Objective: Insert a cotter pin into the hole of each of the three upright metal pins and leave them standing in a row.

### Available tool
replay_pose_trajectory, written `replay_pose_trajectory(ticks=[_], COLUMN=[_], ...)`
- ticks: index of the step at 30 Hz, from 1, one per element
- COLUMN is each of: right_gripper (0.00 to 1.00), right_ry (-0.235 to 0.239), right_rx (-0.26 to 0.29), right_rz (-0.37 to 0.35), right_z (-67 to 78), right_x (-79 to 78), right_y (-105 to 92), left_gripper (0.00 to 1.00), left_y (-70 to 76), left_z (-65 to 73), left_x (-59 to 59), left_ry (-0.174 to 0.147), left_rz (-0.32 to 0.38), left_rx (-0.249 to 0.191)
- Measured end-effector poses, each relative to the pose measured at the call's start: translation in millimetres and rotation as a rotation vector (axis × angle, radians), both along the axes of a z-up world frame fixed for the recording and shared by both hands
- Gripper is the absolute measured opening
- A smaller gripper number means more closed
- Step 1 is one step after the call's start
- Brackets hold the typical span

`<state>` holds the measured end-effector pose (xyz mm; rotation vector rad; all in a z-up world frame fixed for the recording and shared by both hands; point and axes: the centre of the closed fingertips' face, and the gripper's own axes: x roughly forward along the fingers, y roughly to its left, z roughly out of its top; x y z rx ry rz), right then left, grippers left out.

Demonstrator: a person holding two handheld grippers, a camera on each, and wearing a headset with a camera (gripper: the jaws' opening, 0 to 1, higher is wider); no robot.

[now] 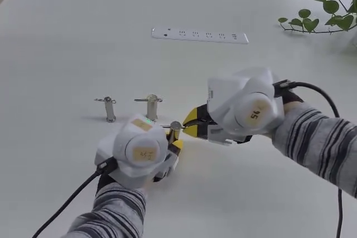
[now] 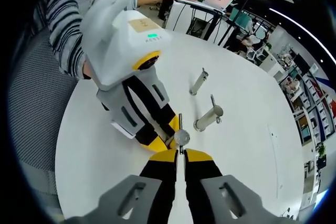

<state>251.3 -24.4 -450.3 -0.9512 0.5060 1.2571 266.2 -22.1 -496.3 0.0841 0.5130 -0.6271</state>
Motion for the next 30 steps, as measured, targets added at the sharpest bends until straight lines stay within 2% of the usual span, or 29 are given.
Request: replay_pose_trajectory(ticks=[3, 11, 17, 24, 30], right_gripper=[0.05, 0.13, 0.15, 0.12, 0.1], right_ry=[0.012, 0.176, 0.234, 0.257, 0.262], right_rx=[0.011, 0.145, 0.163, 0.166, 0.158], right_rz=[-0.019, -0.155, -0.196, -0.206, -0.203], right_z=[-0.1, 3.4, -2.7, -9.8, -13.7], right_x=[1.6, 0.9, 2.1, 3.2, 4.0], right_y=[-0.5, 9.0, 14.0, 20.8, 21.8], left_gripper=[0.22, 0.39, 0.5, 0.58, 0.65], left_y=[3.3, 5.9, 10.4, 16.1, 23.1], left_z=[-0.1, 12.6, 19.7, 26.6, 39.0], left_x=[-1.7, -8.0, -15.6, -23.3, -26.7], left_ry=[0.007, -0.012, -0.013, -0.008, -0.02], left_rz=[0.0, -0.045, -0.066, -0.078, -0.074], left_rx=[0.005, -0.005, -0.01, -0.025, -0.052])
